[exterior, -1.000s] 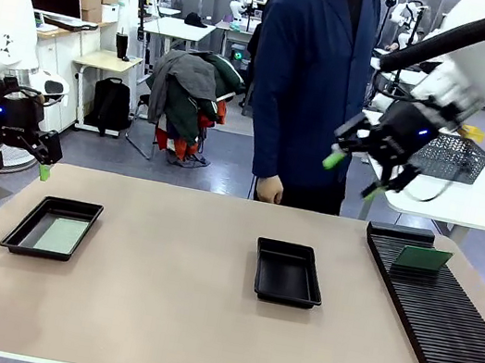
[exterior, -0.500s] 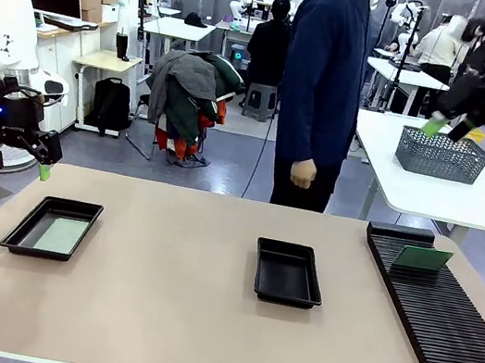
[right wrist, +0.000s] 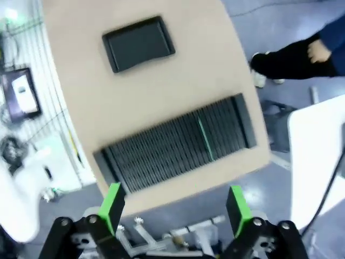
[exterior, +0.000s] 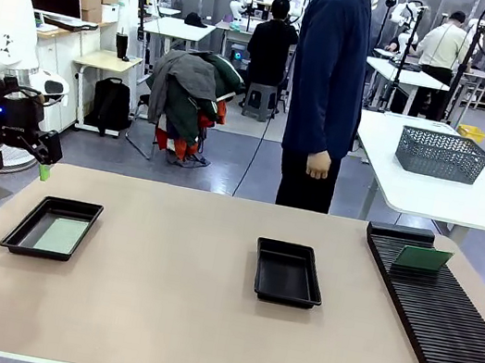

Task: Inspect and transfer BCBs to ESD trays.
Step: Pick up the Blank PCB from the PCB Rack and place it in the right ESD tray.

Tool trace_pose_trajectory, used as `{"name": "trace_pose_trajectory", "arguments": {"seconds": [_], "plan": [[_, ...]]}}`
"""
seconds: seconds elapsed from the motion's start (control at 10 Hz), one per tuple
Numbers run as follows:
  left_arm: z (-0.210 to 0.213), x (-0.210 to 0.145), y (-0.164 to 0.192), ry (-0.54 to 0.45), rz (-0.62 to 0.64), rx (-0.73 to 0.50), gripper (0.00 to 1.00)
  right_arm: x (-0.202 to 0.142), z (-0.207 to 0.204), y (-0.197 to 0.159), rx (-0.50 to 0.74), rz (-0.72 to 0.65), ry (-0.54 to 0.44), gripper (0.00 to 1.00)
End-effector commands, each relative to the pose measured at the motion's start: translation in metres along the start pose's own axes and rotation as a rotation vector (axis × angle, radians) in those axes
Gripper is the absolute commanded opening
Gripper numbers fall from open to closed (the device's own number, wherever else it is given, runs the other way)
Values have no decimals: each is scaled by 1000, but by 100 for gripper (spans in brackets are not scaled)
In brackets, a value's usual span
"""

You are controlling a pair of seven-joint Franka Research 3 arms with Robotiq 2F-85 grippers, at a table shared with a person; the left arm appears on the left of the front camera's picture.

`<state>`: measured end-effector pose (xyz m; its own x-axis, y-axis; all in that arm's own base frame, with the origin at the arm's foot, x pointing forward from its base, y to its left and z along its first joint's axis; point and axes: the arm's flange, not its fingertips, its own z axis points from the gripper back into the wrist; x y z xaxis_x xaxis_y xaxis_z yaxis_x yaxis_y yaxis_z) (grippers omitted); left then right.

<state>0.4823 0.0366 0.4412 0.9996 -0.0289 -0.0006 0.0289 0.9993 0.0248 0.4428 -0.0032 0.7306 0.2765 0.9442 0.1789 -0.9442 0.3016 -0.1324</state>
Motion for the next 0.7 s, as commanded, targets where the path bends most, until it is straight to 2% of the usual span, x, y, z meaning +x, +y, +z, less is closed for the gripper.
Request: {"name": "trace_pose_trajectory", "arguments": {"seconds": [0.0,0.2,0.4,0.6], "plan": [[-1,1,0,-3,0,0,100,-16,12,-17,-35,173,64,100],[-1,1,0,-3,0,0,100,-35,14,-25,-36,310,64,100],[-1,1,0,-3,0,0,100,-48,10,-32,-15,374,69,100],[-1,1,0,-3,0,0,100,-53,7,-37,-11,375,52,100]]}}
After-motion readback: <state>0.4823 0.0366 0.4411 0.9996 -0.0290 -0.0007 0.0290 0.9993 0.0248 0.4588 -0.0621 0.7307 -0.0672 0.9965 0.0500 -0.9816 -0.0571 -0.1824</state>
